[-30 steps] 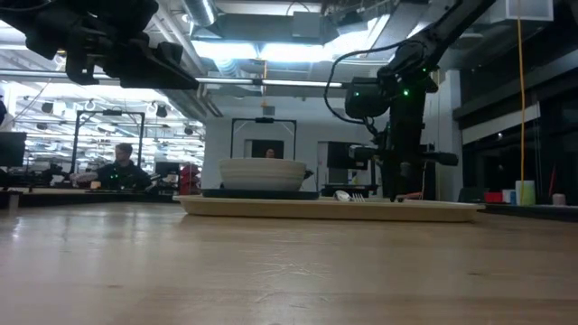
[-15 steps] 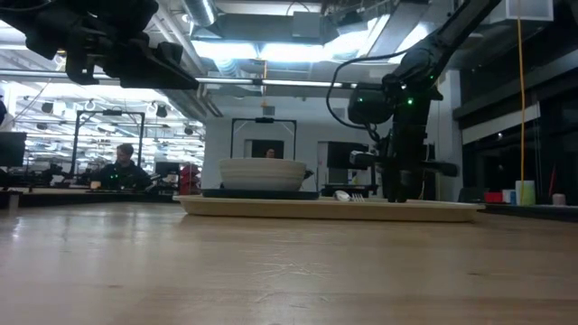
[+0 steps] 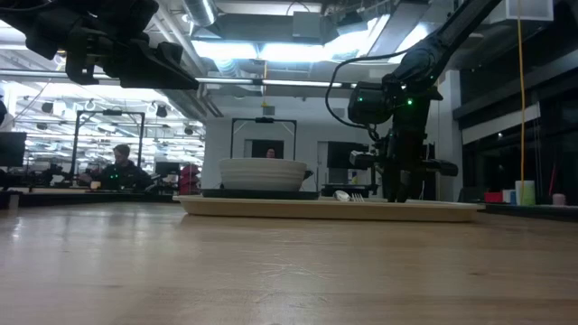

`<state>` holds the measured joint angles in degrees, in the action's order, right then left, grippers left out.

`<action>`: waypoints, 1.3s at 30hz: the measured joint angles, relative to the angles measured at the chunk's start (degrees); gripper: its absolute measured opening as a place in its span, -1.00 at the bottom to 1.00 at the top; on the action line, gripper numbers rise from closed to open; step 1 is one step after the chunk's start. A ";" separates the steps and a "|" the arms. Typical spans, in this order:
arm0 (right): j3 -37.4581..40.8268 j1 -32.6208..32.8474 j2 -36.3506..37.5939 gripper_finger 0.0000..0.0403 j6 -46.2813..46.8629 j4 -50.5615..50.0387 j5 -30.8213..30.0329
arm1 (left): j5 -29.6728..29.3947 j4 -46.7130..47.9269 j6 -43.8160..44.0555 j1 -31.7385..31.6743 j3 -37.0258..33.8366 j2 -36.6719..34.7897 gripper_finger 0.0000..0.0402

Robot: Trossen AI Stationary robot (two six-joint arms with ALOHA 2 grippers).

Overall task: Set up tray
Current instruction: Put the orange knife on the dark green napkin on the gray tray, then return to Home Position

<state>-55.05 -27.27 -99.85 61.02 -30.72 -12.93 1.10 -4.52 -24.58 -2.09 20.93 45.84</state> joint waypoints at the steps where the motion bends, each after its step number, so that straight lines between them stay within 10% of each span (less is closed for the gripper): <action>1: 0.00 0.00 0.00 -0.78 -0.24 0.00 -0.02 | 0.00 0.01 0.00 0.00 0.00 0.00 -0.71; 39: -14.56 3.08 4.20 -0.64 -17.48 -17.80 -8.04 | 0.00 -0.04 1.40 0.00 0.00 -0.02 -0.71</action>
<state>-69.61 -24.19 -95.65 43.55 -48.52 -20.97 1.10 -4.56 -23.18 -2.09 20.93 45.82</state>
